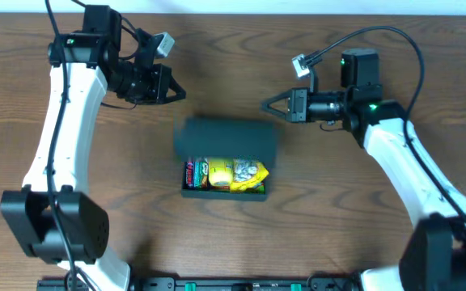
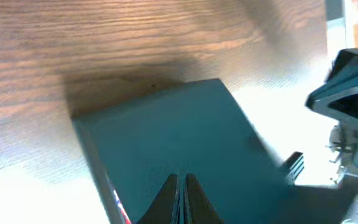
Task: Pack container
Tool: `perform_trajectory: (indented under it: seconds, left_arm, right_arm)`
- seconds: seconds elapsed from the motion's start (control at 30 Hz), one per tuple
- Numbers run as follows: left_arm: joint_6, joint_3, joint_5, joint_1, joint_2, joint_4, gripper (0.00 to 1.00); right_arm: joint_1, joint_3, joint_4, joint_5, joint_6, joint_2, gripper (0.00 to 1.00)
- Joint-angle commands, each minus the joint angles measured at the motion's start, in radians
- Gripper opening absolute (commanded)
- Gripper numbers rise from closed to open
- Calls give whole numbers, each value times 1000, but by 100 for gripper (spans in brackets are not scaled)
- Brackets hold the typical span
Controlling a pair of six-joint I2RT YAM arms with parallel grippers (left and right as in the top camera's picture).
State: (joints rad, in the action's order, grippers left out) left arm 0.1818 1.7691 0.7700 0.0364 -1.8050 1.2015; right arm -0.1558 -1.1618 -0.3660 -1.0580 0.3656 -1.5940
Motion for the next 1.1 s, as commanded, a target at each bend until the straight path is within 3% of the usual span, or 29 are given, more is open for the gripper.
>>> perform_trajectory:
  seconds: [0.0, 0.3, 0.57, 0.67, 0.9, 1.03, 1.07]
  left_arm:
    - [21, 14, -49, 1, 60, 27, 6]
    - [21, 14, -117, 2, 239, 134, 6]
    - [21, -13, -123, 2, 581, 249, 6]
    - [22, -128, -124, 1, 774, 237, 6]
    - [-37, -496, -122, 2, 1199, 175, 6]
    - [-84, -616, -124, 2, 1342, 145, 6]
    - [-99, -635, -124, 2, 1369, 127, 6]
  right_arm:
    - [-3, -3, -43, 71, -68, 90, 1]
    - [-3, -3, -254, 237, -88, 321, 1]
    - [-3, -3, -600, 401, -218, 603, 1]
    - [-3, 4, -726, 480, -226, 743, 1]
    - [-3, 141, -818, 478, -233, 1138, 1]
    - [-3, 236, -873, 478, -201, 1308, 1]
    - [-3, 251, -878, 478, -186, 1337, 7]
